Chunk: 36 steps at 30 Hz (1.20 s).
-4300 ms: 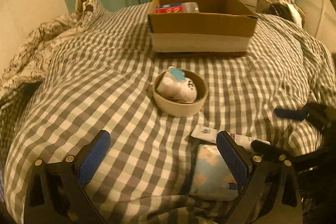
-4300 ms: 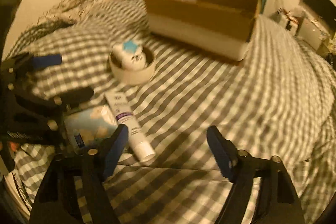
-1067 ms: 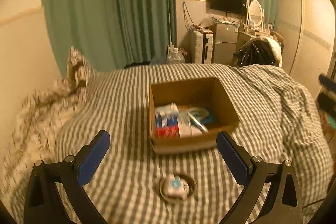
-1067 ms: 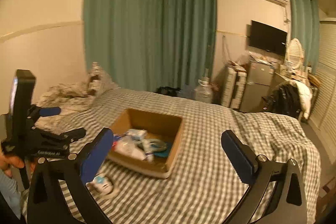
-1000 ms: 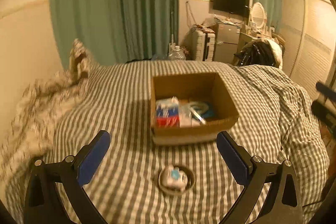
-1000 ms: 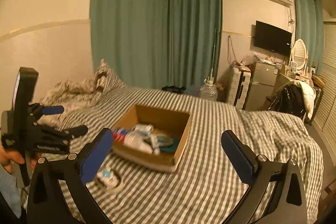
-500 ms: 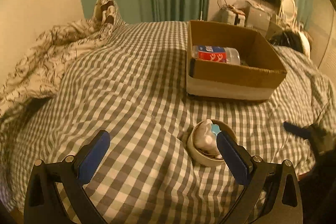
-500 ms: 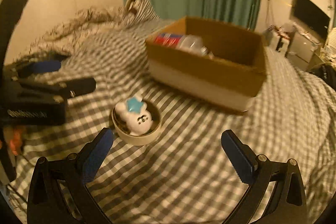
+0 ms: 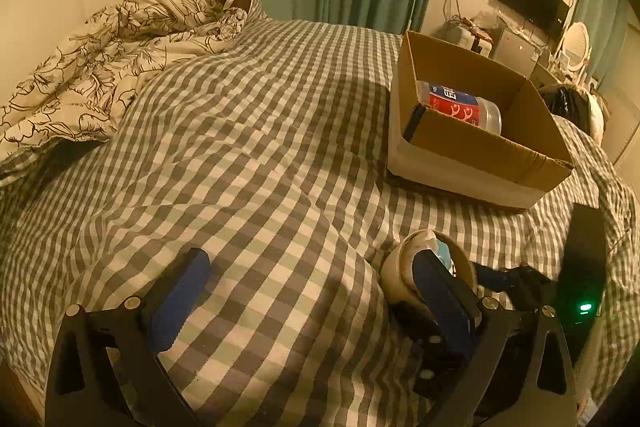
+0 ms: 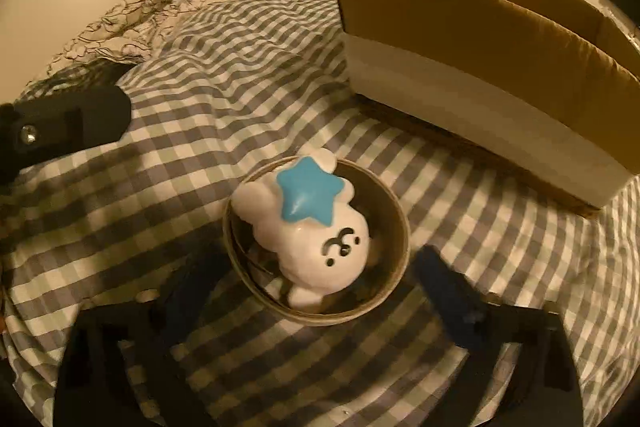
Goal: Organize objects
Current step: 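Grasp the cardboard ring holding the white figurine with the right tool, then grasp the white figurine from the bed with the left tool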
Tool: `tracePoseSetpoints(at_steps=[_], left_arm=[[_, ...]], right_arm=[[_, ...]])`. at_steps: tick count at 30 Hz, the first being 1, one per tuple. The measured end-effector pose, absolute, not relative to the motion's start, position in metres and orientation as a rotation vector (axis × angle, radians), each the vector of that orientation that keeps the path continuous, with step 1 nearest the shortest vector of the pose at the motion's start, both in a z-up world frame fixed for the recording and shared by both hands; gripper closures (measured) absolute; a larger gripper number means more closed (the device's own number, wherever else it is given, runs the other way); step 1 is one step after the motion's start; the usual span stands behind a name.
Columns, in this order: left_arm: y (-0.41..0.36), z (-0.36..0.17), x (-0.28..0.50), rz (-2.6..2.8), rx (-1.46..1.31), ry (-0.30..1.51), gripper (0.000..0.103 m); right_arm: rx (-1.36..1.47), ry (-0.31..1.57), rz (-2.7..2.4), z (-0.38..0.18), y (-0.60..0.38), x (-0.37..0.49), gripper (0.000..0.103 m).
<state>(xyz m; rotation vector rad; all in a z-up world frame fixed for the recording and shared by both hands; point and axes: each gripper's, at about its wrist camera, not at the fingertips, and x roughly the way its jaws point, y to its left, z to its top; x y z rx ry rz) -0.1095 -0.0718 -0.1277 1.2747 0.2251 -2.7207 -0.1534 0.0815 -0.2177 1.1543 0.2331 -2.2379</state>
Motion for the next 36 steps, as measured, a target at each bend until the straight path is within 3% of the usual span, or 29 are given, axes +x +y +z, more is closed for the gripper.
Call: tracePoseSetpoints(at_steps=[6, 13, 22, 29, 33, 36], left_arm=[[-0.066, -0.123, -0.106, -2.706, 1.250, 0.188, 0.000], [-0.011, -0.125, -0.106, -2.737, 1.235, -0.055, 0.000], [0.082, -0.170, -0.111, -2.867, 1.435, -0.182, 0.000], [0.110, -0.207, -0.129, -2.834, 1.570, -0.262, 0.001], [0.097, -0.202, -0.130, -2.871, 1.569, -0.117, 0.020], [0.086, -0.190, -0.122, -2.885, 1.541, -0.085, 0.020]], right_arm=[[1.007, 0.132, -2.349, -0.162, 0.119, -0.133, 0.023], [0.853, 0.136, -2.563, -0.093, 0.193, -0.110, 0.023], [0.991, 0.083, -2.686, -0.126, 0.272, -0.118, 0.022], [1.012, 0.031, -2.655, -0.141, 0.281, -0.126, 0.022], [1.023, 0.063, -2.659, -0.140, 0.280, -0.124, 0.022], [1.015, 0.069, -2.687, -0.131, 0.280, -0.119, 0.022]])
